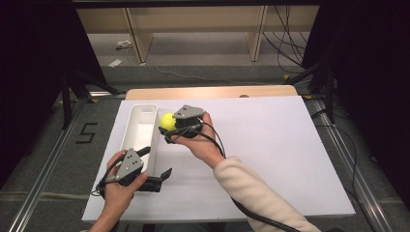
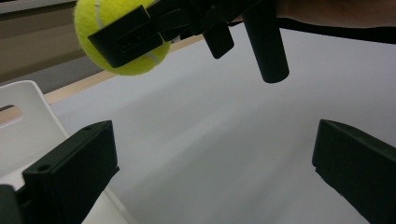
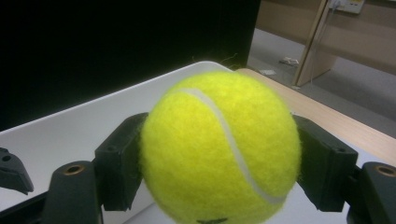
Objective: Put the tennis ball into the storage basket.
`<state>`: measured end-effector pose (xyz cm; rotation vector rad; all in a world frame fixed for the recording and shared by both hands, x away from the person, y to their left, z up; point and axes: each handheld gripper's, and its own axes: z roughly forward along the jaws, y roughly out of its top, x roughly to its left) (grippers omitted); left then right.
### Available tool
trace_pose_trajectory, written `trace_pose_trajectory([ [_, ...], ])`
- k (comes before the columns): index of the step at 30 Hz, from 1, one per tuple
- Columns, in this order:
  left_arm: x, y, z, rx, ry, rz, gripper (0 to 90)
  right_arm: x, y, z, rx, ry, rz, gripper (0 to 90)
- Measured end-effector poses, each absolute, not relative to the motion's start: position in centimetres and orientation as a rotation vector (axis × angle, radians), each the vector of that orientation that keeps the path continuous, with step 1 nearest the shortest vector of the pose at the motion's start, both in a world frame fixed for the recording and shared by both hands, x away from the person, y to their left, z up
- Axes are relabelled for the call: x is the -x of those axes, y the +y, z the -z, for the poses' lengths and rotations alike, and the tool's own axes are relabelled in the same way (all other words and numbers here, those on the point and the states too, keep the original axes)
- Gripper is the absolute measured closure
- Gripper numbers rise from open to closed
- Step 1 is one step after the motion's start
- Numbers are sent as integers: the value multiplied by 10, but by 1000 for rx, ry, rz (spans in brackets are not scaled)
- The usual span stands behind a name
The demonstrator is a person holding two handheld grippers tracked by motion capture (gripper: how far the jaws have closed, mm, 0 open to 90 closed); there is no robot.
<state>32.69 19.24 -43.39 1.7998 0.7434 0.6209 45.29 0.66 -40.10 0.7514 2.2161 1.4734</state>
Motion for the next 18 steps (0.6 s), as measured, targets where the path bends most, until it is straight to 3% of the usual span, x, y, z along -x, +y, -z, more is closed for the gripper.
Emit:
trace_pose_trajectory([
  [18,-326,192,434,-1799,750,-609,0,-455,15,397,-743,2218,-1475,269],
])
